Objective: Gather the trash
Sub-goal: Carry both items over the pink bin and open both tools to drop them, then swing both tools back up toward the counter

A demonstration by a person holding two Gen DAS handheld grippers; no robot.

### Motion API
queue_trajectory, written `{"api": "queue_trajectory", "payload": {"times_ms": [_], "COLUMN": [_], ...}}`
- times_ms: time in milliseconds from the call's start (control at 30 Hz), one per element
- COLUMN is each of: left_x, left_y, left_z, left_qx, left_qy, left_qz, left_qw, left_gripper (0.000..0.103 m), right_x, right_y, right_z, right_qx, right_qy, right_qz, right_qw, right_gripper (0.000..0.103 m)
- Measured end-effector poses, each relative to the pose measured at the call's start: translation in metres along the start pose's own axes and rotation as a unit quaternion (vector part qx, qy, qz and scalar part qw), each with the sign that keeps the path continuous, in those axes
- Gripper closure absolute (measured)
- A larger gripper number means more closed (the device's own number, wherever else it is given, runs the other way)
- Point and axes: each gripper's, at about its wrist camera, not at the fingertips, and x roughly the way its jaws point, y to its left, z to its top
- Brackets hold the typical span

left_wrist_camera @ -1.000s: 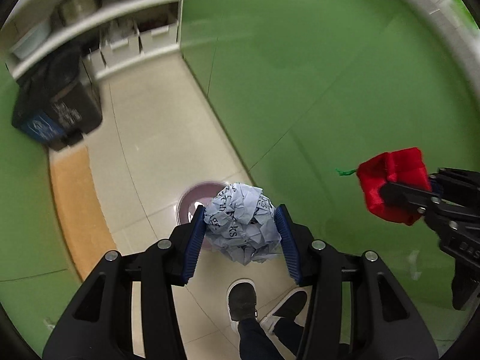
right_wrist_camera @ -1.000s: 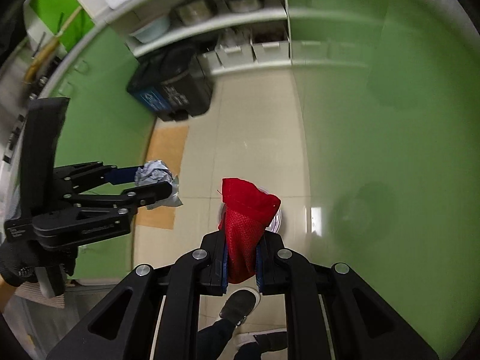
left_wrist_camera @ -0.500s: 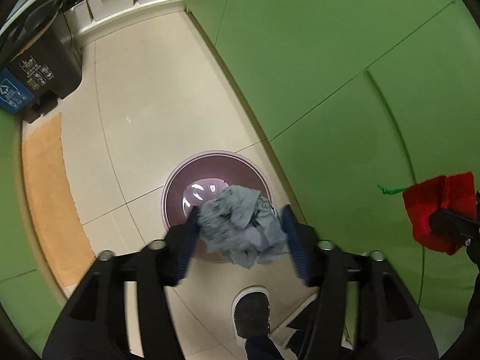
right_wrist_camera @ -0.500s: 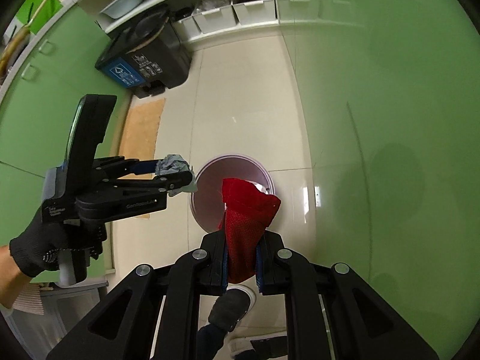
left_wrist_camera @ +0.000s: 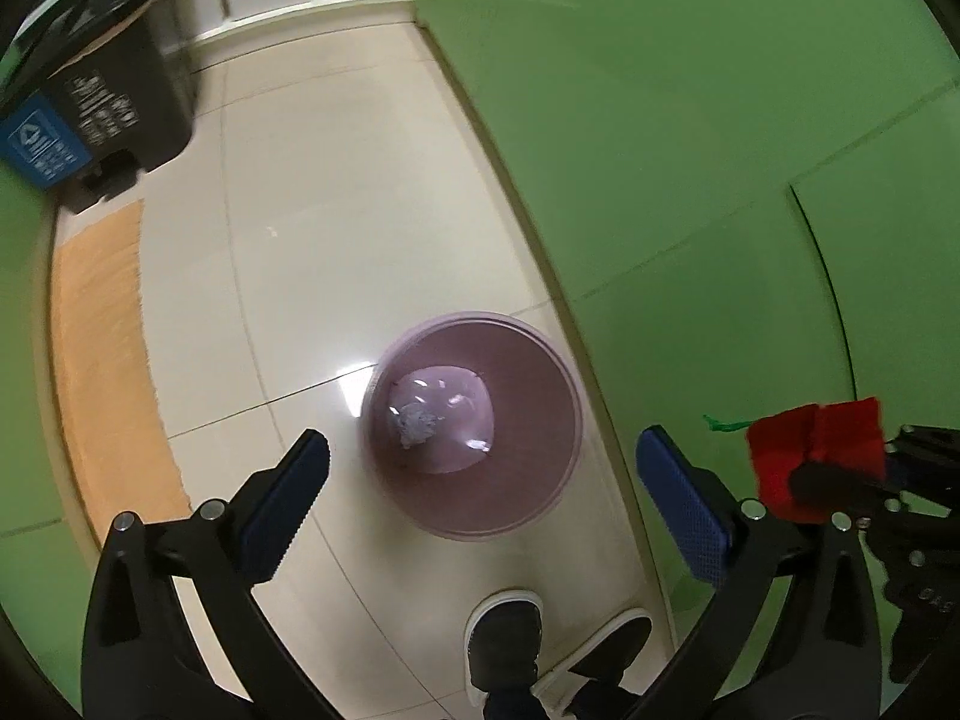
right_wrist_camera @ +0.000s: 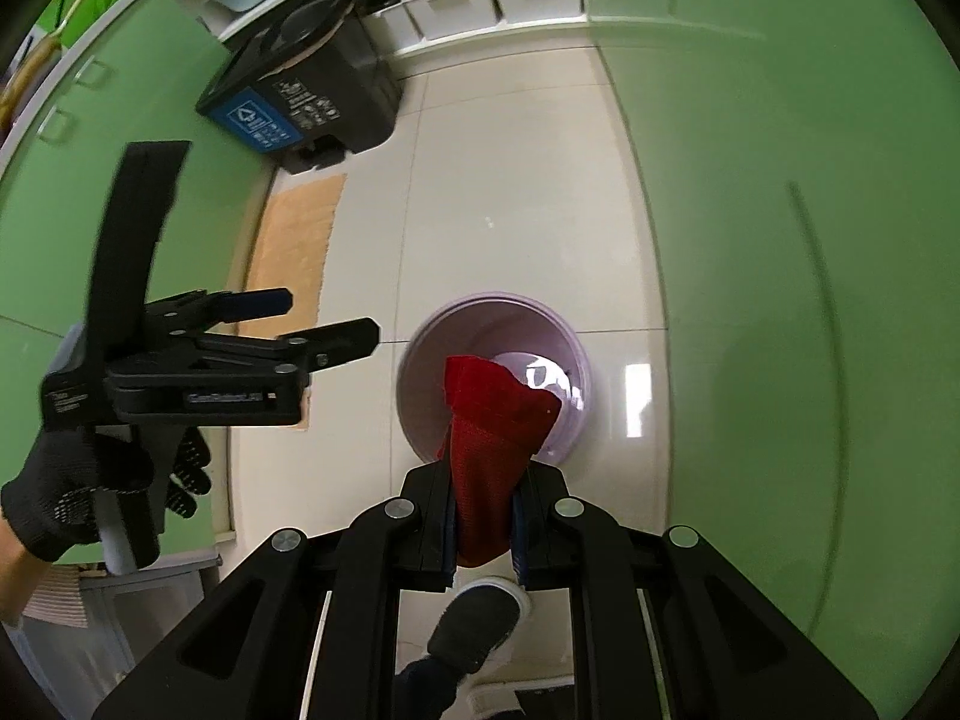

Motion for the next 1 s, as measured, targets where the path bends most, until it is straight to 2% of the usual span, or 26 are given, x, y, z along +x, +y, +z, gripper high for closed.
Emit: {"api": "queue_trajectory", "payload": {"times_ms": [267, 367, 433, 467, 500, 533, 600, 633, 733, 900, 1000], "left_x": [-0.018, -0.022, -0.028, -0.03, -0.033, -0.035, -0.04, -0.044, -0.06, -0.109, -0.155], "left_y": [0.039, 0.05, 0.055, 0.057, 0.058, 0.059, 0.057, 0.056, 0.049, 0.027, 0.009], "left_z": [-0.009, -0.014, -0.018, -0.02, -0.021, -0.022, -0.023, -0.023, -0.023, -0.019, -0.014], "left_qx": [-0.044, -0.063, -0.071, -0.075, -0.078, -0.08, -0.083, -0.084, -0.082, -0.074, -0.066], "left_qy": [-0.039, -0.038, -0.043, -0.045, -0.046, -0.048, -0.05, -0.052, -0.058, -0.074, -0.092], "left_qz": [0.023, 0.026, 0.028, 0.028, 0.026, 0.025, 0.023, 0.023, 0.025, 0.025, 0.027], "left_qw": [0.998, 0.9969, 0.9961, 0.9958, 0.9956, 0.9953, 0.995, 0.9948, 0.9946, 0.9942, 0.9932], "left_gripper": [0.003, 0.003, 0.003, 0.003, 0.003, 0.003, 0.003, 0.003, 0.003, 0.003, 0.003], "right_x": [0.037, 0.046, 0.049, 0.049, 0.047, 0.046, 0.043, 0.04, 0.026, -0.022, -0.061], "right_y": [0.021, 0.025, 0.025, 0.026, 0.026, 0.026, 0.028, 0.029, 0.032, 0.042, 0.047], "right_z": [0.018, 0.021, 0.024, 0.024, 0.024, 0.023, 0.023, 0.022, 0.02, 0.018, 0.018], "right_qx": [-0.027, -0.038, -0.037, -0.035, -0.034, -0.034, -0.034, -0.032, -0.027, -0.016, -0.012], "right_qy": [0.01, 0.005, 0.0, -0.007, -0.011, -0.015, -0.016, -0.012, -0.011, -0.019, -0.033], "right_qz": [0.012, 0.007, 0.003, 0.001, 0.002, -0.001, -0.009, -0.011, -0.017, -0.024, -0.027], "right_qw": [1.0, 0.999, 0.999, 0.999, 0.999, 0.999, 0.999, 0.999, 0.999, 0.999, 0.999], "right_gripper": [0.089, 0.078, 0.039, 0.031, 0.017, 0.011, 0.01, 0.007, 0.006, 0.006, 0.006]}}
